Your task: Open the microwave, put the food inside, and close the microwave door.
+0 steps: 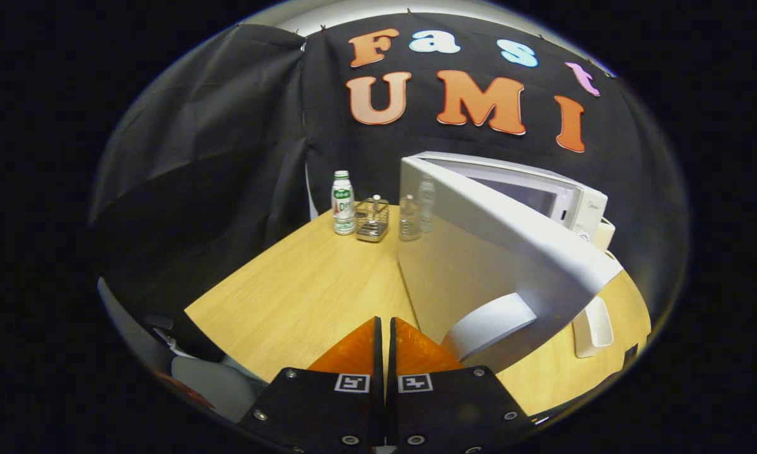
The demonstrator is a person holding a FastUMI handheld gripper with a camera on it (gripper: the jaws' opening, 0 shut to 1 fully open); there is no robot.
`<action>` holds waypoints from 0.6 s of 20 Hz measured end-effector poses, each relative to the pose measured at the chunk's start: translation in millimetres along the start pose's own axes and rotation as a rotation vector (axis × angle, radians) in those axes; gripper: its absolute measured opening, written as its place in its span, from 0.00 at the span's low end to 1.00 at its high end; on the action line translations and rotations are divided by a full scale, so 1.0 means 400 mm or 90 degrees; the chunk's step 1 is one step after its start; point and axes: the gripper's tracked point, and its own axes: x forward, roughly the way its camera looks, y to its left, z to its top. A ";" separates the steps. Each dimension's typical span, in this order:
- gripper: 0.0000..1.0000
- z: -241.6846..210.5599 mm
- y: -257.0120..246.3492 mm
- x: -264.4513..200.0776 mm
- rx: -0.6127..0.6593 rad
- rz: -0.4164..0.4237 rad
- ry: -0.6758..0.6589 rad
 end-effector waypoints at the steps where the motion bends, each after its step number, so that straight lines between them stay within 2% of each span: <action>1: 0.02 0.005 -0.036 0.007 0.007 -0.014 0.001; 6: 0.02 0.040 -0.205 0.053 0.023 -0.085 -0.004; 12: 0.02 0.089 -0.381 0.115 0.025 -0.134 -0.014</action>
